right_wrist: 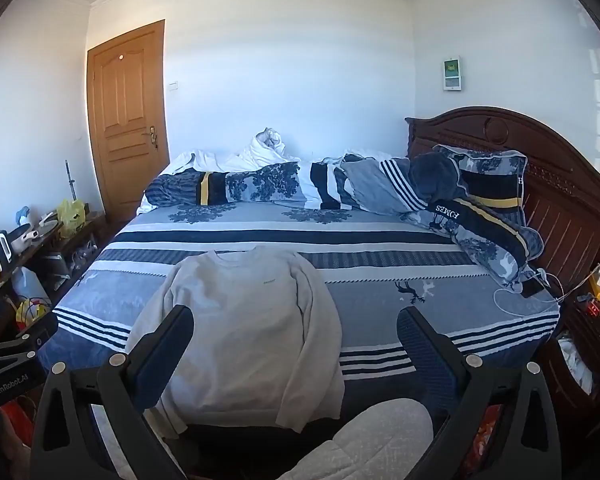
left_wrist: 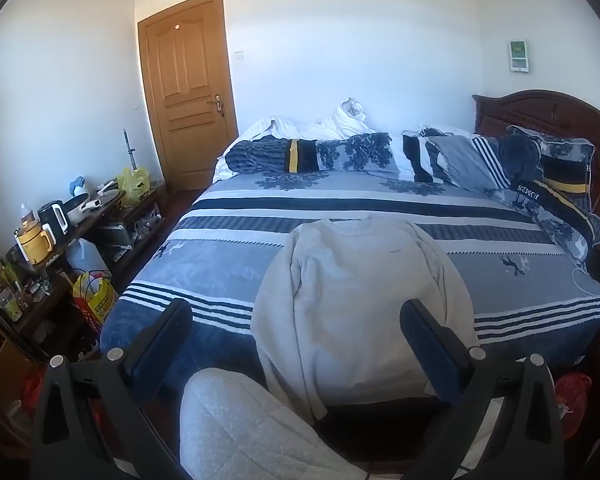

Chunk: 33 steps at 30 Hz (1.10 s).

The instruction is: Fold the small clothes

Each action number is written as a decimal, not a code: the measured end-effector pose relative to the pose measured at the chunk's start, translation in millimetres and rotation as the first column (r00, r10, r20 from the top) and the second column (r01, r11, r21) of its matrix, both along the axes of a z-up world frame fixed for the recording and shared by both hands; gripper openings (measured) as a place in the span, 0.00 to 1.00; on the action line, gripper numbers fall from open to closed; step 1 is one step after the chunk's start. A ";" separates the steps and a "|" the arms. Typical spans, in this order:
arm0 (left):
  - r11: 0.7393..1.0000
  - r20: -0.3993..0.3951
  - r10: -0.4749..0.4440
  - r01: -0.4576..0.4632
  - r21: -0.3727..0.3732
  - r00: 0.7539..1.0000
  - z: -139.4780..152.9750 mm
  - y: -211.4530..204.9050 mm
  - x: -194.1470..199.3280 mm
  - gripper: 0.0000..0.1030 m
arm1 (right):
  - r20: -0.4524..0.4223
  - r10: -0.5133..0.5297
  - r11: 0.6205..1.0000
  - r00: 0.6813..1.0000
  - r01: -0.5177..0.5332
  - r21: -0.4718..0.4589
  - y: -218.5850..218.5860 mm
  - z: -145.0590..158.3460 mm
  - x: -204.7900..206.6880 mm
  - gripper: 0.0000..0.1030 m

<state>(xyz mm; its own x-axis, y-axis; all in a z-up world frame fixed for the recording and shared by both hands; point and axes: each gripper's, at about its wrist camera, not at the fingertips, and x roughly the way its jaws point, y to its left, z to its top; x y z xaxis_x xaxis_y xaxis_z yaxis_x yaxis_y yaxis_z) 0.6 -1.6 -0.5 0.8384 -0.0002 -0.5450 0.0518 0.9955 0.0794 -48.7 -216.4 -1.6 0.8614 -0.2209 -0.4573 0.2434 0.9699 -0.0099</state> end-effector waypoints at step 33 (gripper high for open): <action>1.000 0.016 -0.001 0.001 -0.002 1.000 -10.0 5.8 -2.3 1.00 | -0.011 0.001 1.000 1.000 -0.001 -0.008 1.8 -4.8 4.6 1.00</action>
<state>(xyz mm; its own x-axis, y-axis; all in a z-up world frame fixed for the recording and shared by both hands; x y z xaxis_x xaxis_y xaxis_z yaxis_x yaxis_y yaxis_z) -1.7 4.2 -10.5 0.8469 -0.0020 -0.5318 0.0517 0.9956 0.0785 -44.0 -214.6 -6.5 0.8568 -0.2236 -0.4647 0.2419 0.9701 -0.0208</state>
